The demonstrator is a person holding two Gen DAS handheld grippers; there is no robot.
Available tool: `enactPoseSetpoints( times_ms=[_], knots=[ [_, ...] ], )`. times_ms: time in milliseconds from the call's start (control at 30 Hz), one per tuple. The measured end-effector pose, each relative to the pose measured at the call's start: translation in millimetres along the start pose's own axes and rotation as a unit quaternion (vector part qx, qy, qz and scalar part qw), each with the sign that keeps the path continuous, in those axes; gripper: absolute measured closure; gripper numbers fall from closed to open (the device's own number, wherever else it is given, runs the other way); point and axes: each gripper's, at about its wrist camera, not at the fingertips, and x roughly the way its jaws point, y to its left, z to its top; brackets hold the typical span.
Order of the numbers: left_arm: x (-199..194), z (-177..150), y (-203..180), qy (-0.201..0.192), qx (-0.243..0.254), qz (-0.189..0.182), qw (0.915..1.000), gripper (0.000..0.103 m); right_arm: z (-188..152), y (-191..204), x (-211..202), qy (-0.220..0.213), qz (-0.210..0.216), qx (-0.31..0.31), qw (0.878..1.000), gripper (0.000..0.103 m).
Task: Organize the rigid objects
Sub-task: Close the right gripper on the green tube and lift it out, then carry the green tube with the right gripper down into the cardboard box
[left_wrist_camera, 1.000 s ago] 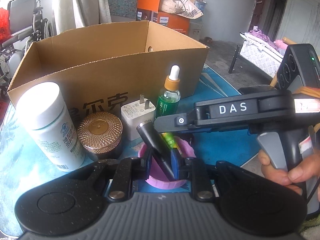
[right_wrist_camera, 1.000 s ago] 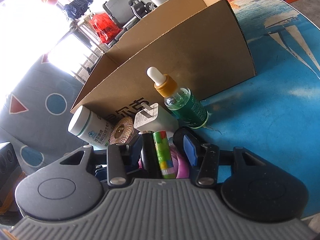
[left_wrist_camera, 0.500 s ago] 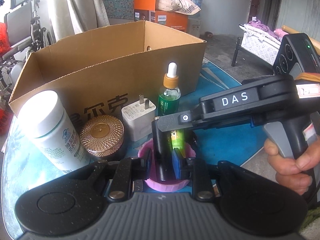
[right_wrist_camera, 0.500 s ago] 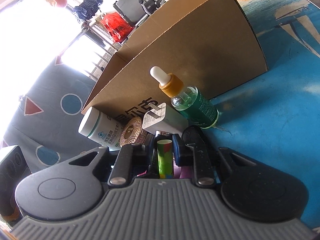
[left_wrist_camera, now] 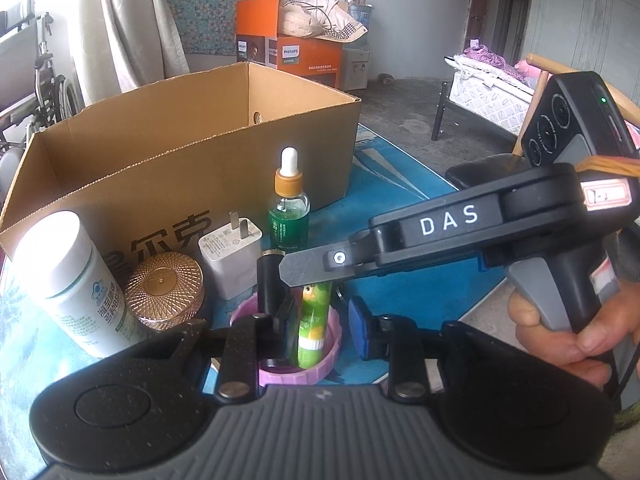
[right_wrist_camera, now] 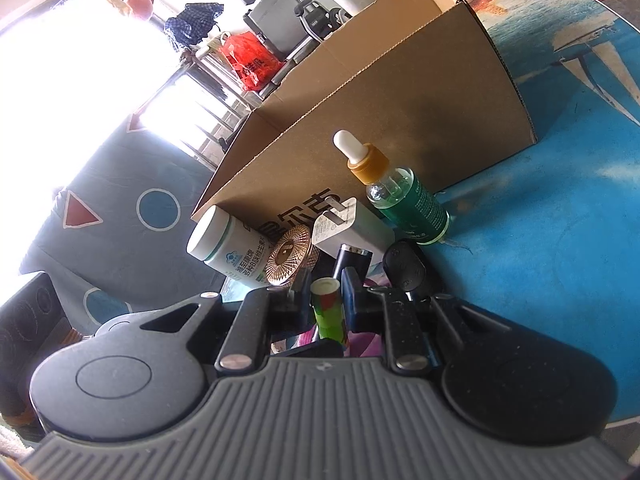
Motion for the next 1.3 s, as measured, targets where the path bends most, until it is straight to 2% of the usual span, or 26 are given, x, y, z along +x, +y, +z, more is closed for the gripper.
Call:
enactPoseSetpoints(
  times_ms=[200, 567, 1033, 1300],
  knots=[
    [1, -4, 1, -0.001, -0.001, 0.007, 1.0000, 0.085, -2, 1, -1, 0.006, 0.007, 0.003, 1.000, 0.086],
    [-8, -6, 1, -0.015, 0.001, 0.014, 0.9998, 0.087, -3, 10, 0, 0.003, 0.005, -0.009, 1.000, 0.085],
    [-40, 7, -14, -0.068, 0.017, 0.044, 0.9966, 0.087, 7, 42, -27, -0.040, 0.011, -0.068, 0.997, 0.086],
    [-77, 32, -5, -0.119, 0.006, 0.069, 0.9905, 0.087, 33, 90, -40, -0.069, 0.030, -0.132, 0.988, 0.086]
  ],
)
